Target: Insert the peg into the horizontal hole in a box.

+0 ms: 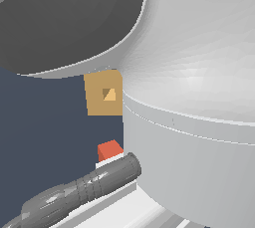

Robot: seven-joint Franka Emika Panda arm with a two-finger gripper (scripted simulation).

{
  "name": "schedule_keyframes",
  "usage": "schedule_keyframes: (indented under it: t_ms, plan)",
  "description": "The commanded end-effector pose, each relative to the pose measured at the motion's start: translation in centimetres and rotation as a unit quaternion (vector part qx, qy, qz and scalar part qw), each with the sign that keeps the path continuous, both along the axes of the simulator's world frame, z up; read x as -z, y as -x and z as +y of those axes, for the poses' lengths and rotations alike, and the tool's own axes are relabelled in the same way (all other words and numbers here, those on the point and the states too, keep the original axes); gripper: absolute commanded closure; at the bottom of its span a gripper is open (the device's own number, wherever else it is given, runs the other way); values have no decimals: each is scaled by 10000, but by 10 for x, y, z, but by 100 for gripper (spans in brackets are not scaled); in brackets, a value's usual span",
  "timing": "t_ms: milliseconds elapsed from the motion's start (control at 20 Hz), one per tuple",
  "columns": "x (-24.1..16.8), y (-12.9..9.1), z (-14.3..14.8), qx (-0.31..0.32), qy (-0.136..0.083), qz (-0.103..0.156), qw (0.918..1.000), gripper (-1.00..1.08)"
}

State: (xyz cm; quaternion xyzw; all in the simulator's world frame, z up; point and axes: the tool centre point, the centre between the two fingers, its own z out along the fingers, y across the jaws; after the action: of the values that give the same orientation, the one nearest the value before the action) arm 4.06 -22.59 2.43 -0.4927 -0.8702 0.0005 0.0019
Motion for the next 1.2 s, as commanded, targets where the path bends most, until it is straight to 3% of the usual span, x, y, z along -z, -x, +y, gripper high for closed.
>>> schedule_keyframes:
  t_ms: [0, 550, 1150]
  plan:
    - [-5, 8, 8, 152, 5, -16, 9999, 108]
    - [-21, 54, 59, 1039, 6, -17, 9946, 108]
    - [-42, 96, 133, 2129, 7, -17, 9771, 108]
